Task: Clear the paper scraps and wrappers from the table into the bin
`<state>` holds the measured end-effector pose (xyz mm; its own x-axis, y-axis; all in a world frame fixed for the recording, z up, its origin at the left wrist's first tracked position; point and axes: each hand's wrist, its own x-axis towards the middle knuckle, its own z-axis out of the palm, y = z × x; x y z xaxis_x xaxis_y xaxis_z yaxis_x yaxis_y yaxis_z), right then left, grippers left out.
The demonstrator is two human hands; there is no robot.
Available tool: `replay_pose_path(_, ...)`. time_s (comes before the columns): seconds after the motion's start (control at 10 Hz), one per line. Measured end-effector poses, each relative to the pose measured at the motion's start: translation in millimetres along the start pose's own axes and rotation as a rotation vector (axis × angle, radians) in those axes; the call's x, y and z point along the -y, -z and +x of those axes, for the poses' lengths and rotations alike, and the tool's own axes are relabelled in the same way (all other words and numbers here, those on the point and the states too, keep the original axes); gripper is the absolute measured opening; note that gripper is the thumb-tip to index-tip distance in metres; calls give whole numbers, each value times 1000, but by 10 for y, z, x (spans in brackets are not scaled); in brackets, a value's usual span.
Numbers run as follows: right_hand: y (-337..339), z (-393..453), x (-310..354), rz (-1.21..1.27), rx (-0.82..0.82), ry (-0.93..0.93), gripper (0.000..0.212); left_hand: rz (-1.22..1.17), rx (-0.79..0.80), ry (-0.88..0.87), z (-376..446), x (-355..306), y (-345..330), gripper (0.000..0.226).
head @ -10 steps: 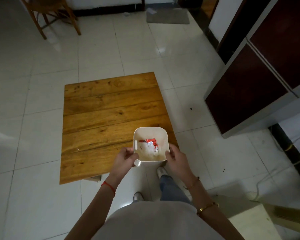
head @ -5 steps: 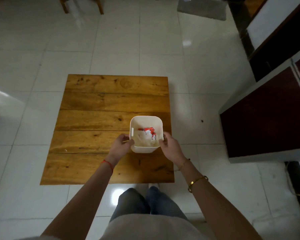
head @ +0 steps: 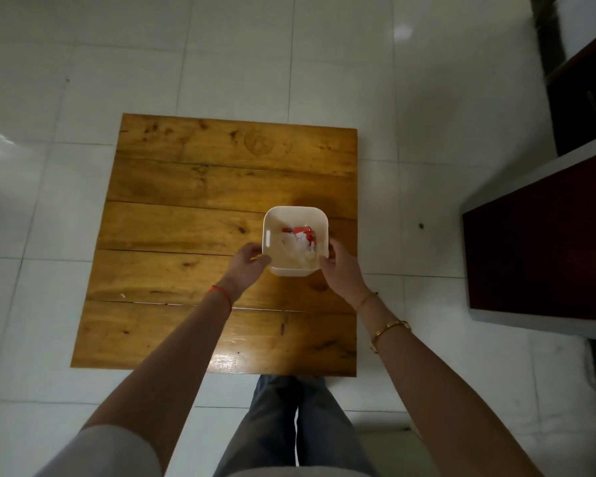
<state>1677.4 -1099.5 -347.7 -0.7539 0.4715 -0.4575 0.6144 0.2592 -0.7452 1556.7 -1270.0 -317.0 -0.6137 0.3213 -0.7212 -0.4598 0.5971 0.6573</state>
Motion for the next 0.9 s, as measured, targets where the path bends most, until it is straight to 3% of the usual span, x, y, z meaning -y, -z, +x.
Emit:
replay_pose_path(0.5, -163, -12, -162, -8, 49, -100, 45, 19, 26, 34, 154, 209, -40, 37)
replay_pose_path(0.7, -134, -81, -210, -86, 85, -136, 58, 78, 32, -3, 119, 285, -86, 41)
replay_pose_path(0.9, 21, -244, -141, -132, -31, -78, 57, 213, -118, -55, -15, 325, -87, 50)
